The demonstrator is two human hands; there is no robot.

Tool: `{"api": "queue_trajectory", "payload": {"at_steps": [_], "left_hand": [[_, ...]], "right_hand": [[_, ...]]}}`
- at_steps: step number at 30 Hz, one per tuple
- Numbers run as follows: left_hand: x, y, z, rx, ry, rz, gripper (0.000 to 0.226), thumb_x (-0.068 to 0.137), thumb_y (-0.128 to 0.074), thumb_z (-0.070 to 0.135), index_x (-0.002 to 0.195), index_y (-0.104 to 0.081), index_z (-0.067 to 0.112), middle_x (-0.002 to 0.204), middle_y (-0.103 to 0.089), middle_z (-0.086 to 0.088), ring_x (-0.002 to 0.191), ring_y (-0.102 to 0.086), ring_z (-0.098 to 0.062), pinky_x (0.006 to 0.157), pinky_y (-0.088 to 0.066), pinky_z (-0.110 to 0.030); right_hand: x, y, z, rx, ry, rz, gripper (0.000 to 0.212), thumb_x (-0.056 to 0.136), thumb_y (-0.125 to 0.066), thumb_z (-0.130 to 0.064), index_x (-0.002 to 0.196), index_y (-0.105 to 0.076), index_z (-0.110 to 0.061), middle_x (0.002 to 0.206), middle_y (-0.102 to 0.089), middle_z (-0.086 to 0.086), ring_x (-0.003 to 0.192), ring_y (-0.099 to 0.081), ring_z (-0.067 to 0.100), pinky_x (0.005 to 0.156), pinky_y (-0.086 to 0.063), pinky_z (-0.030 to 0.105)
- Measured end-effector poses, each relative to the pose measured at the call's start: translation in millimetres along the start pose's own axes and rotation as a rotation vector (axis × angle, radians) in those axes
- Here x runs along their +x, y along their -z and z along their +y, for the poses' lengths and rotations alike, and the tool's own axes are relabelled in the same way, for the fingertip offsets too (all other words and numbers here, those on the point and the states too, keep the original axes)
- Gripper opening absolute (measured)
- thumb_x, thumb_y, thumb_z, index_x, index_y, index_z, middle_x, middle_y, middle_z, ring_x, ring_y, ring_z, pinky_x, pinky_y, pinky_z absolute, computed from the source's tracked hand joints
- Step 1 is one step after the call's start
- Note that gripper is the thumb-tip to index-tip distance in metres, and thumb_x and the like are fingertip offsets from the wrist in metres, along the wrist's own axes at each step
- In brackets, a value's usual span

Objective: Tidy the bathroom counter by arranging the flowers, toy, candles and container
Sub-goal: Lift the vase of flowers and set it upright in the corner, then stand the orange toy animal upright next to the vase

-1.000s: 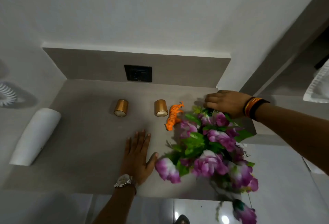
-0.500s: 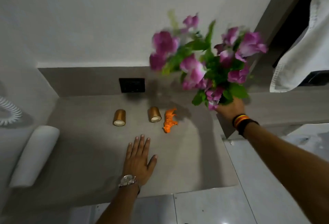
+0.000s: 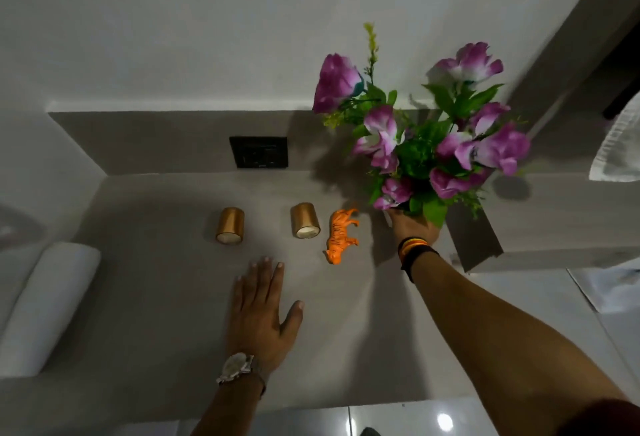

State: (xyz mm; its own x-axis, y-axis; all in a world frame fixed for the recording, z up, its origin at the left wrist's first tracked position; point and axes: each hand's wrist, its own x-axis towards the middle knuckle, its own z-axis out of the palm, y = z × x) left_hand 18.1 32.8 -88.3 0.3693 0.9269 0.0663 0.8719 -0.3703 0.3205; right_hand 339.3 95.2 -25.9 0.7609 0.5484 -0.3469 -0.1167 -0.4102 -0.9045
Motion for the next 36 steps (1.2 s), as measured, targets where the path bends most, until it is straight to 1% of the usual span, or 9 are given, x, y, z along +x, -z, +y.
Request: {"api": "queue_trajectory", "payload": {"at_steps": [2,4,7,14,19,26,30,33,36], "left_hand": [[0,0,1,-0.004,0.000,0.006,0.078,0.097,-0.038,0.061,0.163,-0.016,0.026,0.173,-0.008,-0.001,0.159,-0.001,-0.023,0.127,-0.010,-0.054],[0,0,2,0.001,-0.001,0.008,0.078,0.097,-0.039,0.061,0.163,-0.018,0.025,0.172,-0.010,-0.002,0.159,-0.002,-0.023,0.127,-0.012,-0.054],[1,1,1,0.014,0.005,-0.002,0.079,0.097,-0.036,0.063,0.163,-0.016,0.026,0.173,-0.009,-0.001,0.159,-0.001,-0.023,0.127,-0.011,-0.054],[1,1,0,0.016,0.002,-0.013,0.080,0.096,-0.036,0.064,0.163,-0.015,0.026,0.172,-0.008,-0.002,0.159,0.000,-0.023,0.127,-0.009,-0.053],[2,0,-1,0.019,0.002,-0.022,0.080,0.096,-0.032,0.066,0.164,-0.012,0.027,0.173,-0.004,-0.001,0.159,0.004,-0.022,0.127,-0.004,-0.051],[2,0,-1,0.007,-0.010,-0.004,0.080,0.095,-0.037,0.062,0.163,-0.017,0.024,0.172,-0.007,-0.002,0.159,0.001,-0.024,0.127,-0.004,-0.051],[2,4,0,-0.021,-0.009,-0.009,0.079,0.095,-0.038,0.061,0.163,-0.020,0.024,0.172,-0.010,-0.002,0.159,-0.003,-0.025,0.127,-0.004,-0.051],[1,6,-1,-0.025,0.017,-0.031,0.075,0.097,-0.032,0.058,0.162,-0.022,0.022,0.172,-0.010,-0.003,0.159,-0.004,-0.025,0.127,-0.009,-0.054],[-4,10,-15,-0.008,0.077,-0.013,0.073,0.098,-0.030,0.055,0.162,-0.023,0.020,0.171,-0.013,-0.005,0.159,-0.007,-0.026,0.127,-0.010,-0.052]], "right_hand": [[4,-4,0,-0.028,0.126,0.044,0.070,0.085,-0.079,-0.039,0.145,-0.054,-0.012,0.149,-0.055,0.006,0.133,-0.049,0.021,0.097,-0.027,-0.004],[8,-7,-1,-0.037,0.150,0.028,0.063,0.087,-0.080,-0.030,0.143,-0.056,-0.009,0.148,-0.056,0.007,0.131,-0.049,0.017,0.087,-0.014,-0.014],[14,-8,8,-0.055,0.089,0.025,0.069,0.085,-0.075,-0.043,0.143,-0.056,-0.011,0.147,-0.057,0.008,0.135,-0.051,0.026,0.099,-0.034,0.006],[10,-3,13,-0.099,0.117,0.102,0.086,0.071,-0.073,-0.064,0.143,-0.056,-0.021,0.146,-0.059,0.001,0.136,-0.050,0.026,0.111,-0.028,0.026],[16,-2,14,-0.035,0.060,0.121,0.078,0.080,-0.077,-0.050,0.146,-0.050,-0.018,0.143,-0.060,0.005,0.129,-0.056,0.028,0.107,-0.040,0.032],[-5,4,12,-0.006,0.086,0.082,0.110,0.054,-0.081,-0.071,0.145,-0.048,-0.020,0.138,-0.062,0.000,0.123,-0.058,0.017,0.111,-0.039,0.029],[-81,9,17,-0.157,0.188,0.256,0.081,0.075,-0.085,-0.048,0.137,-0.050,-0.008,0.131,-0.057,0.012,0.120,-0.057,0.032,0.104,-0.048,0.041],[-125,-5,24,-0.422,0.403,0.085,0.054,0.087,-0.073,-0.043,0.129,-0.057,-0.012,0.126,-0.055,0.011,0.113,-0.058,0.031,0.085,-0.050,0.037],[-141,-27,18,-0.670,0.522,-0.105,0.057,0.082,-0.074,-0.054,0.121,-0.056,-0.017,0.118,-0.054,0.005,0.107,-0.056,0.025,0.079,-0.054,0.039]]}}
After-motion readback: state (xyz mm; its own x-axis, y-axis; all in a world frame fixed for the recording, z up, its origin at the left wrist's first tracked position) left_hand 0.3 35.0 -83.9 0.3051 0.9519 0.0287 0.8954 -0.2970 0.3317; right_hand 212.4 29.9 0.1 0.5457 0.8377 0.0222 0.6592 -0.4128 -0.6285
